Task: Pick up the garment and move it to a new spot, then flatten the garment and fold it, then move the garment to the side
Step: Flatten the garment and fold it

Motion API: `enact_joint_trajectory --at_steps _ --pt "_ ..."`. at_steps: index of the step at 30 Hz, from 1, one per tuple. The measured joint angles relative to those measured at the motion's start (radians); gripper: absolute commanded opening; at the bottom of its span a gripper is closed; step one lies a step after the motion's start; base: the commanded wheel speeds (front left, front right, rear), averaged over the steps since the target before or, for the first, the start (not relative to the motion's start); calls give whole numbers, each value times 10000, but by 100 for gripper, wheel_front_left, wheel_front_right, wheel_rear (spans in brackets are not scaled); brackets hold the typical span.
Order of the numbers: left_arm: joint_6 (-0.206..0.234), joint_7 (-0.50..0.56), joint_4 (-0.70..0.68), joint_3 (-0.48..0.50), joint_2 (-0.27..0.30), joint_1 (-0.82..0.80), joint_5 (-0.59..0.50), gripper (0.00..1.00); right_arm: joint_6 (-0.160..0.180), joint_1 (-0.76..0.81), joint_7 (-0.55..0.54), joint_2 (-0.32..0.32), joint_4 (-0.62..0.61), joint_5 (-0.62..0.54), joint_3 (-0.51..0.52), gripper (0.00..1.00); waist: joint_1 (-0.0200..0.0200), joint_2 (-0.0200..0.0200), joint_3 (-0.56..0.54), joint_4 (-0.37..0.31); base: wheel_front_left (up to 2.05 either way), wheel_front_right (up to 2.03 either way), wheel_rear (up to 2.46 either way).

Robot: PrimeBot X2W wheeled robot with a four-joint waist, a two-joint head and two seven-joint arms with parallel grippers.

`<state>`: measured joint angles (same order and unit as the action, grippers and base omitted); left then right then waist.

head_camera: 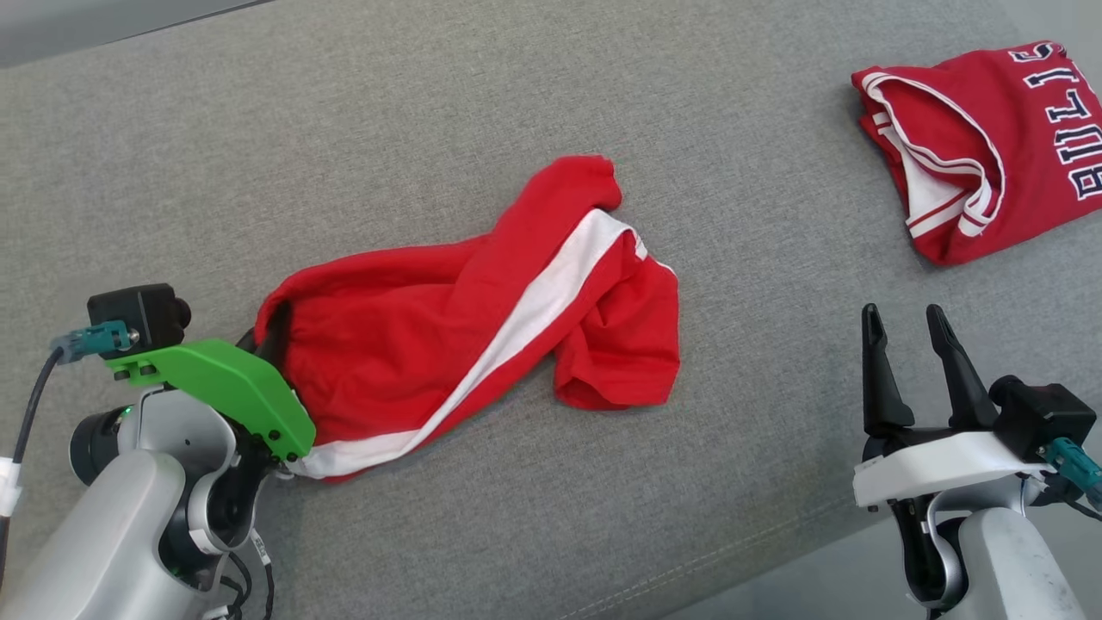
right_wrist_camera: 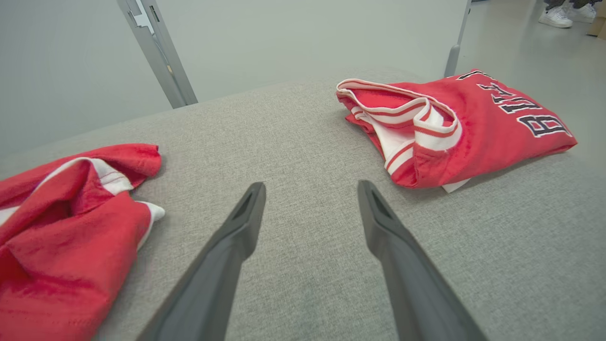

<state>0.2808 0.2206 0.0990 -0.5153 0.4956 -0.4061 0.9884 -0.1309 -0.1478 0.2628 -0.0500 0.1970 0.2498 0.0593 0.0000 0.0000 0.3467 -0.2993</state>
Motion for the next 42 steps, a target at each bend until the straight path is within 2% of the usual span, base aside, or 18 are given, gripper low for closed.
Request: enact_joint_trajectory --at_steps 3,4,5,6,9,15,18,23,25,26,28,31,34,38,42 --pt "61 -33 8 -17 59 90 -42 0 0 0 0 4 2 -63 4 100 0 0 -16 115 0 0 0" --pt "77 -31 31 -75 63 123 -90 30 0 0 0 4 2 -75 8 100 0 0 -23 153 0 0 0" --pt "117 -36 63 -125 73 148 -180 69 0 0 0 4 4 -77 12 100 0 0 -31 193 0 0 0" --pt "155 -71 90 -151 75 161 -263 100 0 -1 0 4 8 -92 8 100 0 0 -40 228 0 0 0" --pt "278 -276 138 -176 88 165 -456 100 0 -3 0 4 13 -121 2 100 0 0 -85 308 0 0 0" --pt "667 -527 -430 -82 550 157 -986 100 0 -4 0 4 13 -161 4 100 0 0 -161 384 0 0 0" --pt "848 -635 -1143 -35 917 49 -1325 100 0 -4 0 2 -4 -157 6 100 0 0 -134 370 0 0 0" --pt "903 -19 -2604 -832 844 -761 -2121 100 0 -49 0 2 -4 -63 -119 100 0 0 -12 268 0 0 0" --pt "874 178 -3047 -1191 627 -1343 -2474 100 0 -84 0 6 -8 -2 -196 100 0 0 41 187 0 0 0" --pt "608 660 -3235 -1919 221 -1869 -2734 100 0 -96 0 0 25 33 -228 100 0 0 95 93 0 0 0" --pt "324 1118 -3114 -2700 -236 -2416 -3185 100 0 -158 0 0 73 50 -293 100 0 1 146 -23 0 0 0" --pt "-79 1613 -2520 -3509 -1032 -3227 -3461 100 0 -277 0 0 90 215 -433 100 0 0 216 -246 0 0 0" --pt "-420 1985 -1475 -4050 -1595 -3798 -3666 100 0 -345 0 0 146 382 -573 100 0 0 274 -517 0 0 0" --pt "-803 2314 -59 -4579 -1973 -4200 -3804 100 0 -382 0 4 259 577 -729 100 0 0 313 -940 0 0 0" --pt "-1016 2343 945 -4736 -2082 -4385 -3868 100 0 -345 0 -2 291 765 -788 100 0 1 326 -1381 0 0 0"
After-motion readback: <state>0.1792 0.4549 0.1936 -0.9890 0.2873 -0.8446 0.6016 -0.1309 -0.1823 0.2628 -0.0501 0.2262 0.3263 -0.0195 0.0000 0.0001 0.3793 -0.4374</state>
